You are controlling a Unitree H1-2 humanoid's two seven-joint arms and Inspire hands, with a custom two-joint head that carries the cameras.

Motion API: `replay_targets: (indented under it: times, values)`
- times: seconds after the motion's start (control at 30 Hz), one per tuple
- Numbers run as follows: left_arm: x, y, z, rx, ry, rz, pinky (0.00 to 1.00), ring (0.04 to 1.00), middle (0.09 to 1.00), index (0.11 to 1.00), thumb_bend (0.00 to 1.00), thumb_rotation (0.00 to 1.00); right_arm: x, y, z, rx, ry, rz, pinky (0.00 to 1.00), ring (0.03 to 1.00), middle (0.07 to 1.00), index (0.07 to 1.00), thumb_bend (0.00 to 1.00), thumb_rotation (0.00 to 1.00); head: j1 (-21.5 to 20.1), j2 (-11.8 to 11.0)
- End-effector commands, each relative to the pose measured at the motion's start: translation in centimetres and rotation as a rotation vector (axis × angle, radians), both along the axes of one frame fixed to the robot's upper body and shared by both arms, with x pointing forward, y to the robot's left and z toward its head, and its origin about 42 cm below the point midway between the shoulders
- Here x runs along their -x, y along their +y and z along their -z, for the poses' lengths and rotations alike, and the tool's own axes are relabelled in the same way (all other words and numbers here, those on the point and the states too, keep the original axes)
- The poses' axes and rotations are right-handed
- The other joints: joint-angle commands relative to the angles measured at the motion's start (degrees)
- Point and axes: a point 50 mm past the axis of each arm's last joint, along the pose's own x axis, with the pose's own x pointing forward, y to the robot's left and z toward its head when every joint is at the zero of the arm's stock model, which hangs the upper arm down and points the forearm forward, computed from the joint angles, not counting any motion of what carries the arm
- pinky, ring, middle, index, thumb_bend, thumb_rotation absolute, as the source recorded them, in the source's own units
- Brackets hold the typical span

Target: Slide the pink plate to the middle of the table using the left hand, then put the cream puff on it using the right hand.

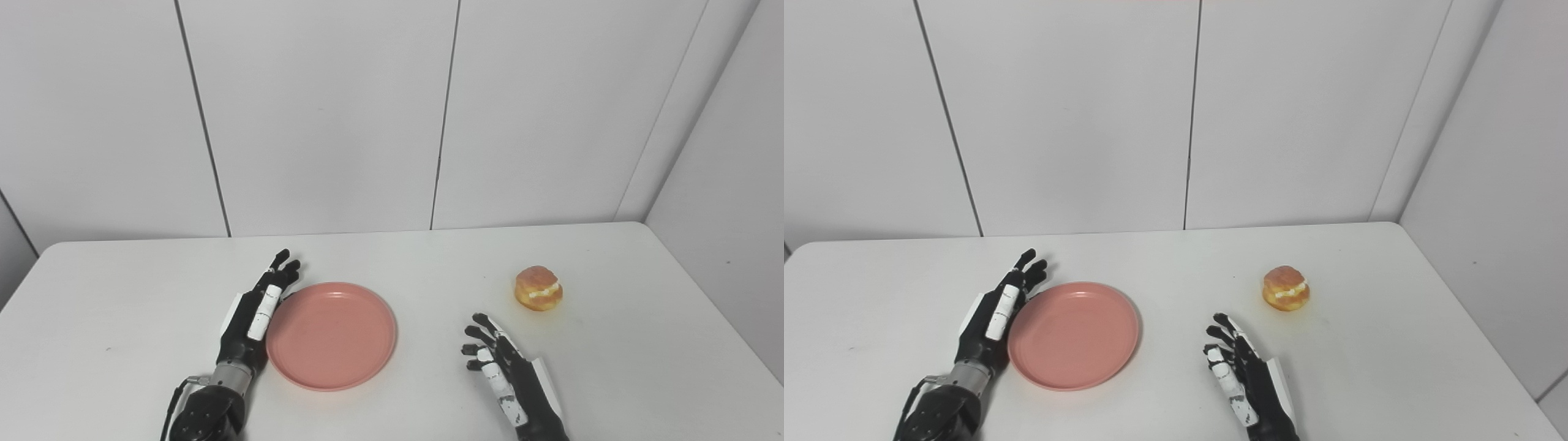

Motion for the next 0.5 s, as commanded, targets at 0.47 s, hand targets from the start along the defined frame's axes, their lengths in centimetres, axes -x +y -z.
replay_targets:
  times: [0.47]
  values:
    - [0.7, -1.2, 1.2, 0.017, 0.036, 0.019, 0.79, 0.933, 0.919, 0.922, 0.9, 0.87, 1.4, 0.4, 0.1, -0.032, 0.025, 0.024, 0.68, 0.774, 0.828, 0.877, 0.77, 1.0, 0.4, 0.4]
